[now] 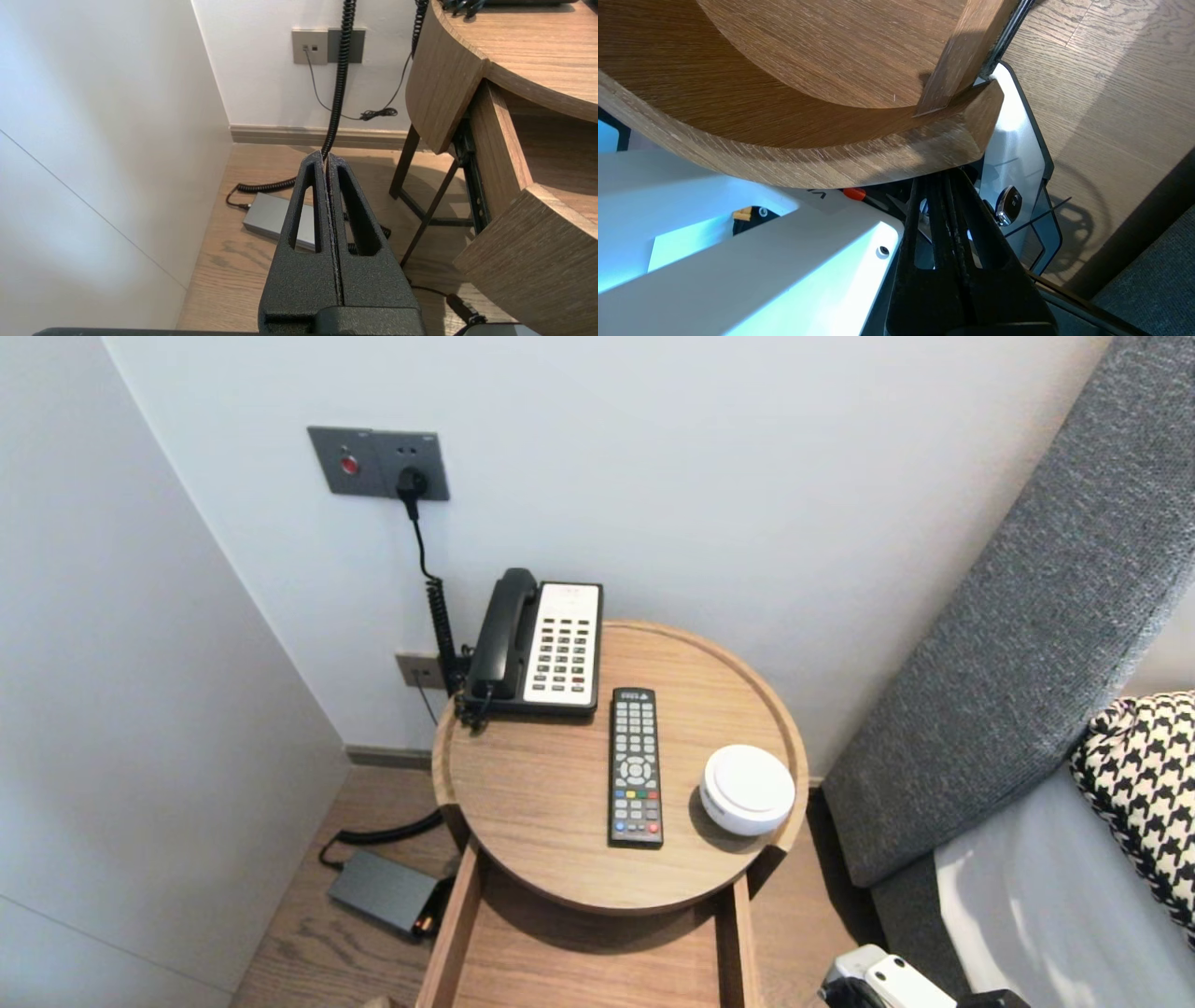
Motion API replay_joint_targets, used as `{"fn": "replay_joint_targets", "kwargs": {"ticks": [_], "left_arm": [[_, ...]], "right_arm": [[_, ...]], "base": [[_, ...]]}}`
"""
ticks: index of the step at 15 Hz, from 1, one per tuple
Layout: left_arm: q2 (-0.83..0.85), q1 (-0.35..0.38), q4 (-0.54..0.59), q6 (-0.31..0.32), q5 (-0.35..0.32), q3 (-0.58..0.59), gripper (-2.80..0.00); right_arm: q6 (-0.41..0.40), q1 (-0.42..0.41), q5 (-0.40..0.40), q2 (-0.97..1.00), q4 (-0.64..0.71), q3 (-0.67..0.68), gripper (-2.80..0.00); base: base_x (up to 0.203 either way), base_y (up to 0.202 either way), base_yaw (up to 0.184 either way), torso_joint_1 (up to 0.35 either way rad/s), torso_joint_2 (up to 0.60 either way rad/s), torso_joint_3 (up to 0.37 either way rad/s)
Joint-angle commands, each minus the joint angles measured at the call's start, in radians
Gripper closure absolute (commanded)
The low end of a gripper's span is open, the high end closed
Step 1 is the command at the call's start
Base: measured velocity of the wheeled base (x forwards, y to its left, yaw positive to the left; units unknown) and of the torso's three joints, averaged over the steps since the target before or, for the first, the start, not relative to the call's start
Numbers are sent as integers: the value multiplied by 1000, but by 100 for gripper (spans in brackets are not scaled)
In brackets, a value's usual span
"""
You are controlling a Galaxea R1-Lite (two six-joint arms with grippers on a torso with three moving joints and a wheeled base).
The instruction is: Close the nightstand drawer
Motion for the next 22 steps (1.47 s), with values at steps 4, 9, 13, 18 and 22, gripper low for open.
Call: {"fn": "replay_joint_targets", "kwargs": {"ticks": [4, 9, 13, 18, 22], "left_arm": [[0, 1, 0, 1, 0, 12, 0], [0, 1, 0, 1, 0, 12, 0], [0, 1, 0, 1, 0, 12, 0], [0, 1, 0, 1, 0, 12, 0], [0, 1, 0, 1, 0, 12, 0]], "right_arm": [[-5, -56, -1, 18, -44, -3, 0], [-20, -128, -1, 30, -100, -16, 0], [-55, -182, 0, 46, -103, -41, 0], [-59, -247, -1, 61, -104, -82, 0], [-47, -271, -4, 80, -106, -108, 0]], "base": [[0, 0, 0, 0, 0, 0], [0, 0, 0, 0, 0, 0], [0, 0, 0, 0, 0, 0], [0, 0, 0, 0, 0, 0], [0, 0, 0, 0, 0, 0]]}}
